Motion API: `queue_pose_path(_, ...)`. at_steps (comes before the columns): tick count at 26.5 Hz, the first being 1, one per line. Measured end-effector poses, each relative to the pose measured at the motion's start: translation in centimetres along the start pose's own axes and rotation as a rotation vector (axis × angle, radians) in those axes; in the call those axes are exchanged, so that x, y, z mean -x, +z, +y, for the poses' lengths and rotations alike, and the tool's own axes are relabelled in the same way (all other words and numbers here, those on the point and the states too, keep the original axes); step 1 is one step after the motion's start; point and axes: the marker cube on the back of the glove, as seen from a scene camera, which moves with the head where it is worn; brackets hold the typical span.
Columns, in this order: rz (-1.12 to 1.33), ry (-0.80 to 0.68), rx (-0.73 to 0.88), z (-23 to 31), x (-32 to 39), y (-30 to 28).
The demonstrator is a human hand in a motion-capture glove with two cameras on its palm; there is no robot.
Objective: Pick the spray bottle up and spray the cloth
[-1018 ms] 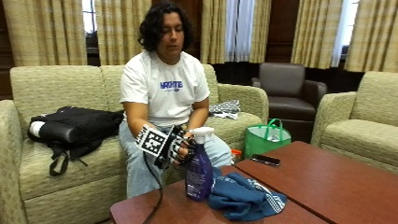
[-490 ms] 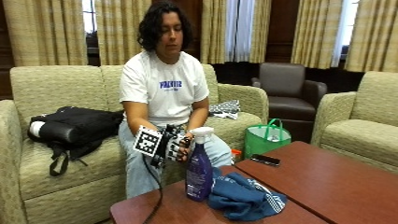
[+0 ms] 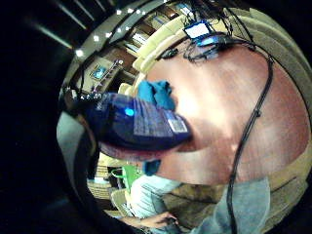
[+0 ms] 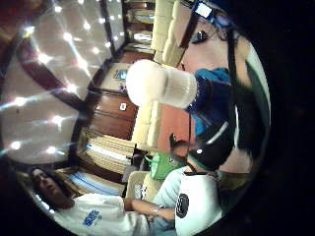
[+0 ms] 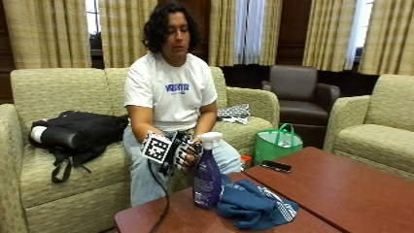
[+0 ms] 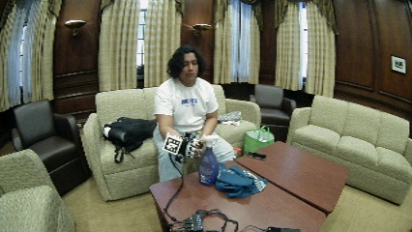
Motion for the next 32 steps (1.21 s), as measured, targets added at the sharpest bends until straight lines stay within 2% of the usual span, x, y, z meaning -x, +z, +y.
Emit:
queue_pose_path(3, 0.003, 0.003, 0.062, 0.5, -0.4, -0.3)
queue_pose_path(15, 0.001, 0.03, 0.072, 0.0, -1.0, -0.7)
queue_pose_path(22, -0.001, -0.026, -0.028, -1.1, -1.1, -0.2)
queue_pose_path(27, -0.007, 0.053, 0.096, -0.2, -0.7, 0.3)
queue_pose_path(32, -0.042, 0.059, 0.102, -0.6, 0.1, 1.9)
